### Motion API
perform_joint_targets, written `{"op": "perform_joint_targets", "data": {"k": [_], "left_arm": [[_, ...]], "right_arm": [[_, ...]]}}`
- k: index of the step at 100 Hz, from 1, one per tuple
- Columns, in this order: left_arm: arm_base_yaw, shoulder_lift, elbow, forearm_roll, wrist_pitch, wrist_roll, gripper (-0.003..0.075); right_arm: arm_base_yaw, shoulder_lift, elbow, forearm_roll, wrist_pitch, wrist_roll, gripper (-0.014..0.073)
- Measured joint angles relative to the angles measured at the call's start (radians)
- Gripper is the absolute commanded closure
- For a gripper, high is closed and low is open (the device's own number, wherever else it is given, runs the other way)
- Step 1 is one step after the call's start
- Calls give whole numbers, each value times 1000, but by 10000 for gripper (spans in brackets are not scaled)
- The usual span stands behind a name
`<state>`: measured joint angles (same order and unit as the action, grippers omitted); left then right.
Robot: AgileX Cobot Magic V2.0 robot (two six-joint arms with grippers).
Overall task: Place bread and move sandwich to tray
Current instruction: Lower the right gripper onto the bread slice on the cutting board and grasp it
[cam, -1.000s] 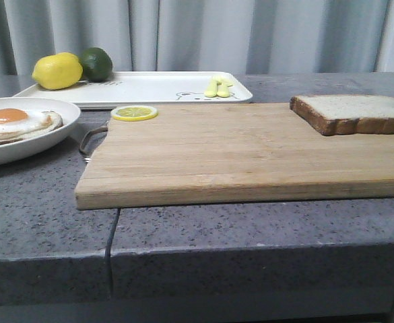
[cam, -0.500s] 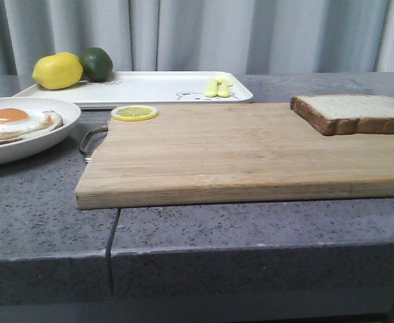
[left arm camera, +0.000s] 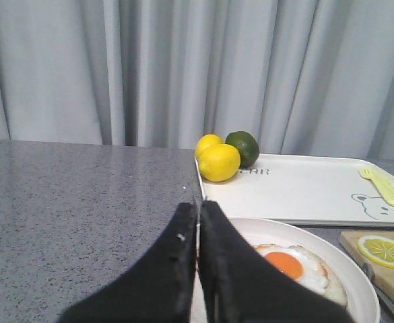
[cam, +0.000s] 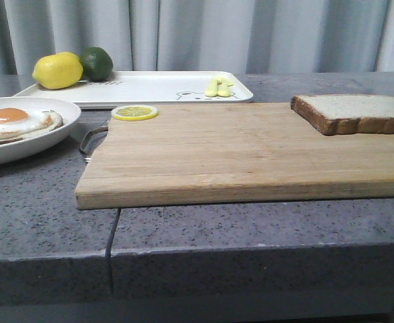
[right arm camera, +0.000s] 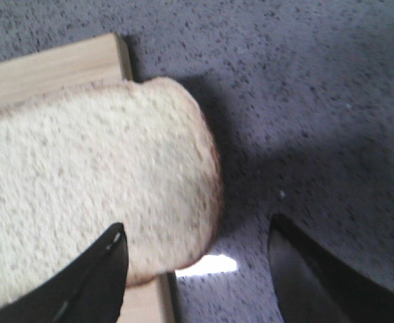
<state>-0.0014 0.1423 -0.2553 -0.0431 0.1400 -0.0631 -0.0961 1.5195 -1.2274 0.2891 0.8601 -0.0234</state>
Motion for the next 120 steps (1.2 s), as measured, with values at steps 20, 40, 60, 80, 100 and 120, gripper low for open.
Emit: {"op": "perform_joint_targets", "data": {"k": [20, 40, 60, 80, 100, 120], "left_arm": [[0, 0, 0, 0, 0, 0, 740], [0, 0, 0, 0, 0, 0, 740], [0, 0, 0, 0, 0, 0, 740], [0, 0, 0, 0, 0, 0, 740], [0, 0, 0, 0, 0, 0, 740], [0, 0, 0, -2, 0, 0, 740]], "right_arm": [[-87, 113, -37, 219, 33, -147, 141], [-107, 195, -64, 356, 45, -230, 141], [-107, 249, -70, 380, 53, -244, 151], [-109, 253, -71, 389, 63, -245, 384], [-114, 253, -76, 399, 80, -247, 657], [-114, 246, -79, 458, 113, -258, 662]]}}
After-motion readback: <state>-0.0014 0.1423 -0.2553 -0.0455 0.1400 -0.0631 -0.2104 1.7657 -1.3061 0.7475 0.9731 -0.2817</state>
